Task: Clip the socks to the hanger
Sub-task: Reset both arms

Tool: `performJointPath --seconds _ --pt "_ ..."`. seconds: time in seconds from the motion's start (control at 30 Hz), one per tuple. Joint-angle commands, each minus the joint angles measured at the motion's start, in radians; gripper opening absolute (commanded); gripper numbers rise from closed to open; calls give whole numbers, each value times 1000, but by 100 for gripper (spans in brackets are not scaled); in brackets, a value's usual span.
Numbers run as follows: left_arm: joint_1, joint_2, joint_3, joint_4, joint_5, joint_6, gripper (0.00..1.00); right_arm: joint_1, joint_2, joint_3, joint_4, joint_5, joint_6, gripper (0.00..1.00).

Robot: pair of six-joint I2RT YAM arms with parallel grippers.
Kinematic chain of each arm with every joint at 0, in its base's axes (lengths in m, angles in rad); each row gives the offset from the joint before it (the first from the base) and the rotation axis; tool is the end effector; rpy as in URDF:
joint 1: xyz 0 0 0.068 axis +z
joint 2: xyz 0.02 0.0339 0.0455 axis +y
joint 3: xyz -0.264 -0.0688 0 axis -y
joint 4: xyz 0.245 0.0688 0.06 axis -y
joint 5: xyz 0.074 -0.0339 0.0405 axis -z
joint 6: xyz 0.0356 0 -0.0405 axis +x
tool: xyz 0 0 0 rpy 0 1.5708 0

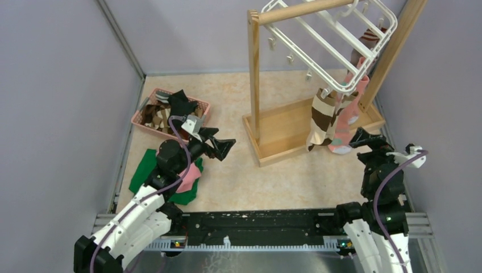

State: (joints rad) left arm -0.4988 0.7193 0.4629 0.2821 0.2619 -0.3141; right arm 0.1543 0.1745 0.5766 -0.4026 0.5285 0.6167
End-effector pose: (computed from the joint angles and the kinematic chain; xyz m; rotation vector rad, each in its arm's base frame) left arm 0.1554 -0.0951 0.2861 0.3614 1.5670 -0.8392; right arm 0.0687 -0.0075 0.3104 0.7483 1.3852 0.1901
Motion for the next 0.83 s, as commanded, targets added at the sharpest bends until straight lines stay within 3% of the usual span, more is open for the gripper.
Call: performJointPath --seconds 0.0,0.43,0.8 --pt "41 -1 71 -3 65 12 99 6 69 131 -5 169 -78 99" --pt "223 19 92 -5 187 -60 99 7 101 134 -1 154 -84 99" --pt "252 8 103 -33 223 -54 99 7 84 118 19 158 -125 99"
